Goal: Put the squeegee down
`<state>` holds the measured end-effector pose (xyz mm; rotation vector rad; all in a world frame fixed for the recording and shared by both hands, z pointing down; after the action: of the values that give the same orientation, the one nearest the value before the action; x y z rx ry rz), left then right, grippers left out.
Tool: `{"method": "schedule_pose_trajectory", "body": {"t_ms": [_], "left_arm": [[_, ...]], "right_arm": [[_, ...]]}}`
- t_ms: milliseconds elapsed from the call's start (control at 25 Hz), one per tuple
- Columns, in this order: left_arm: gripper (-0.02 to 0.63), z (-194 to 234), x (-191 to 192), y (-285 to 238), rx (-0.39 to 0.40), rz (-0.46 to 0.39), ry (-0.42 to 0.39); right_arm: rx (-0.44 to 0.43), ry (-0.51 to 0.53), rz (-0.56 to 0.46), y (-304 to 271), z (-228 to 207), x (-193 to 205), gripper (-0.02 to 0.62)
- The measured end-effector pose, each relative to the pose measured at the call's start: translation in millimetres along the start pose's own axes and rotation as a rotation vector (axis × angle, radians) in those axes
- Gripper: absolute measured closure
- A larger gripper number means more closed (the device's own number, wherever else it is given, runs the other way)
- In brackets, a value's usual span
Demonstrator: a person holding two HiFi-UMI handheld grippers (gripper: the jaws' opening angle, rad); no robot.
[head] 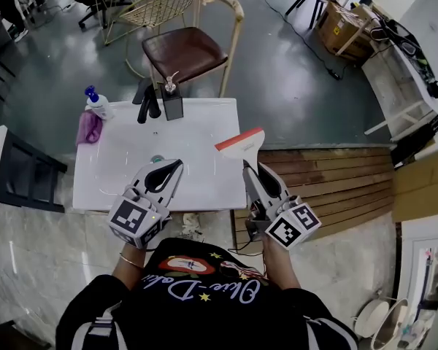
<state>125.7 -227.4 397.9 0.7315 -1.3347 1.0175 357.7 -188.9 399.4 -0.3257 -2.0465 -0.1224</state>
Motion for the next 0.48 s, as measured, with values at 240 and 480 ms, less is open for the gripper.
{"method": "schedule_pose_trajectory", "body": {"t_ms": [240,480], "left_arm": [[0.601,12.6,0.2,-5.8,0.001,-0.018,0.003],[0.601,27.7,2.5,-12.0,-0.017,-0.013,0.019]], "right_arm": [[0.003,0.007,0.022,-16.6,-6.2,0.0,0.488],[-0.001,0.028,0.036,-34.9,-9.9,-0.6,0.486]]}}
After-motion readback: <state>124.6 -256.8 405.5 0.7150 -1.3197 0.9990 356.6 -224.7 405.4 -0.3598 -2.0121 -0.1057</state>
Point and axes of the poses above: the fingertips, and each gripper's own axes: y backward along the fingers, z to its left, x out of its underside, the point moved 6 cm from there along y, backward along the fingers, and after that the axes turned 14 degrees about x, right-handed, at the moved point
